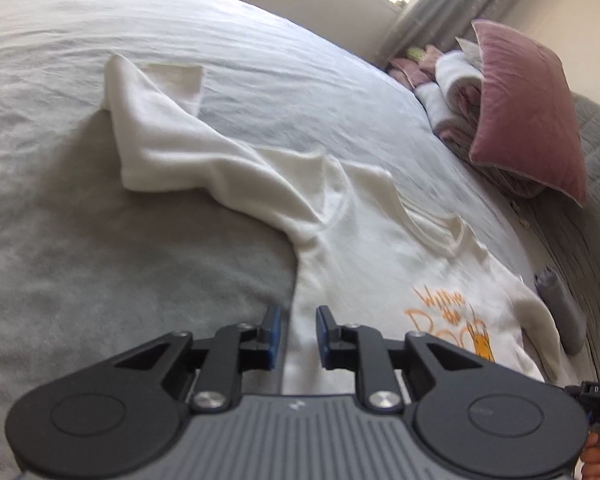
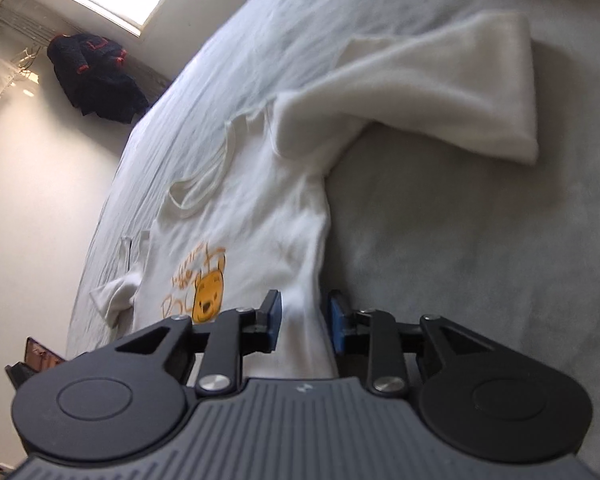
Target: Fold clothes
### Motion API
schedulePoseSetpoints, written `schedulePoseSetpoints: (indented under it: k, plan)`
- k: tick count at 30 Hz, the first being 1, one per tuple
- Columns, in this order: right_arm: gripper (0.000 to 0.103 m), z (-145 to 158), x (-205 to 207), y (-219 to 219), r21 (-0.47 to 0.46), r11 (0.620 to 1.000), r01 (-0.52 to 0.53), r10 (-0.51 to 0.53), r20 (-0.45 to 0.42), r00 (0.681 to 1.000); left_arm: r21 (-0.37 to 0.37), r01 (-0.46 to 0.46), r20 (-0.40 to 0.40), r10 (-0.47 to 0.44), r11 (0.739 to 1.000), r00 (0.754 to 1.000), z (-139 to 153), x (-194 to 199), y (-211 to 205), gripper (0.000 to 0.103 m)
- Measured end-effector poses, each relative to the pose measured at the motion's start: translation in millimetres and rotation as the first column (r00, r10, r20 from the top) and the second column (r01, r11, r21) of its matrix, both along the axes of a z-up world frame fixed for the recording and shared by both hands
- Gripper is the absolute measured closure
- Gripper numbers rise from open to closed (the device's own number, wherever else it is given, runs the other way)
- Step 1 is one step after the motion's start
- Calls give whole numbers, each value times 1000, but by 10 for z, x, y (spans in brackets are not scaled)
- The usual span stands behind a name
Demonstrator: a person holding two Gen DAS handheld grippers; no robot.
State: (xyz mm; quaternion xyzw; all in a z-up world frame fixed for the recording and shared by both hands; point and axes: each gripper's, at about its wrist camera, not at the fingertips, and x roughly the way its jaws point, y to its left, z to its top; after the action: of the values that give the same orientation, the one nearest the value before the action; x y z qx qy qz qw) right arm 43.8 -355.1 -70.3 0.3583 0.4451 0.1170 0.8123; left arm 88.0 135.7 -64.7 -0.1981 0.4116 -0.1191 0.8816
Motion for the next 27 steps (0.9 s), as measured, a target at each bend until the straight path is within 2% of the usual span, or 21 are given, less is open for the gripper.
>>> schedulePoseSetpoints:
  k: [3, 5, 11, 15, 18, 21, 24, 25, 26, 27]
  plan:
    - [86, -6, -76, -76, 21, 1000, -20, 21, -46, 999, 28, 52, -33, -51, 998, 998, -1, -52, -33, 78]
    - [89, -25, -164, -125, 48, 998, -26, 30, -76, 997, 27, 86, -61, -84, 996, 995, 20, -105, -22, 73]
    - [92, -22, -524, -92, 80, 992, -99, 110, -148, 983, -2, 194, -159, -192, 981, 968, 36, -359, 62, 70]
    - [92, 44, -752, 37, 28, 983, -182, 184, -185, 965, 9, 246, -208, -238, 969, 949, 60, -548, 85, 69]
    - [92, 98, -926, 128, -20, 970, -243, 233, -213, 949, 57, 294, -220, -275, 954, 936, 87, -702, 26, 63]
    - [95, 114, -1086, 192, -56, 954, -293, 273, -239, 932, 120, 354, -243, -318, 927, 916, 135, -819, -39, 59]
    - [93, 168, -1183, 168, -68, 945, -321, 294, -260, 920, 163, 389, -276, -337, 907, 900, 212, -867, -86, 54]
    - [88, 214, -1184, 136, -75, 946, -317, 289, -254, 923, 172, 393, -278, -338, 903, 899, 252, -871, -101, 51]
    - [79, 260, -1178, 98, -83, 948, -308, 280, -246, 928, 179, 392, -268, -339, 902, 902, 302, -865, -126, 46]
    - [77, 305, -1158, 48, -91, 952, -291, 264, -232, 936, 185, 390, -252, -340, 902, 906, 356, -851, -159, 43]
